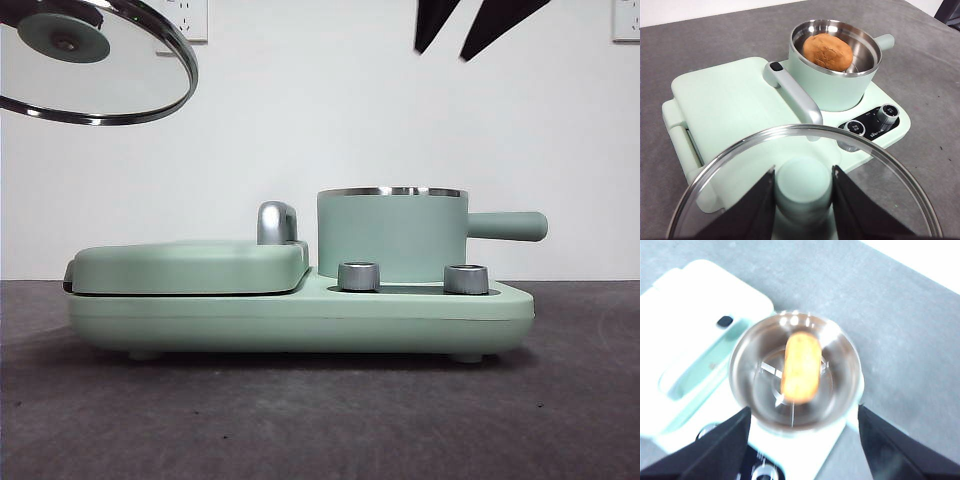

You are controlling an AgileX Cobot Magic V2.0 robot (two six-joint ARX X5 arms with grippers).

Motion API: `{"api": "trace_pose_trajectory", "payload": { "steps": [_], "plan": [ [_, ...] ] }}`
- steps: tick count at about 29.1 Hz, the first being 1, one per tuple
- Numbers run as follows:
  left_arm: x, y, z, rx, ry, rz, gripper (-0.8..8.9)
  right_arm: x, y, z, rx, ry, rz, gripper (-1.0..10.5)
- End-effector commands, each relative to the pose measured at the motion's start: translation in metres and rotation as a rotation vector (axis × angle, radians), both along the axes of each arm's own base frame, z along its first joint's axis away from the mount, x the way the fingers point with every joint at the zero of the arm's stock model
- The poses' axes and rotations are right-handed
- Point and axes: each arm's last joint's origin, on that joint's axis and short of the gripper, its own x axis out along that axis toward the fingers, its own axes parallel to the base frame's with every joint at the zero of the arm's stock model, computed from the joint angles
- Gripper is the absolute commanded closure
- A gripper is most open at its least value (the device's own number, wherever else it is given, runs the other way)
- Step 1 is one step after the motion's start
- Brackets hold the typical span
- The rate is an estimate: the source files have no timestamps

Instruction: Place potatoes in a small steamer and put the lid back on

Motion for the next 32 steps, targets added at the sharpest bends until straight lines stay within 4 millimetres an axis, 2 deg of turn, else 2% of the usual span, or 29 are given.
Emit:
{"api": "trace_pose_trajectory", "payload": {
  "steps": [1,6,13,18,25,32],
  "plan": [
    [0.000,-0.001,0.007,-0.016,-0.042,-0.005,7.98,-0.022,-0.009,0.003,0.025,-0.030,-0.003,6.1],
    [0.000,-0.001,0.007,-0.017,-0.042,-0.005,7.98,-0.076,-0.034,-0.017,0.084,-0.081,-0.043,6.2],
    [0.001,-0.001,0.009,-0.026,-0.065,-0.008,7.98,-0.119,-0.054,-0.052,0.148,-0.083,-0.085,6.2],
    [0.006,-0.004,0.019,-0.068,-0.162,-0.013,7.99,-0.147,-0.067,-0.069,0.242,-0.133,-0.123,6.2],
    [0.026,-0.014,0.025,-0.074,-0.301,-0.039,7.99,-0.180,-0.082,-0.079,0.297,-0.209,-0.124,6.2],
    [0.062,-0.041,0.017,-0.107,-0.359,-0.079,7.99,-0.193,-0.089,-0.078,0.327,-0.229,-0.158,6.2]
  ]
}}
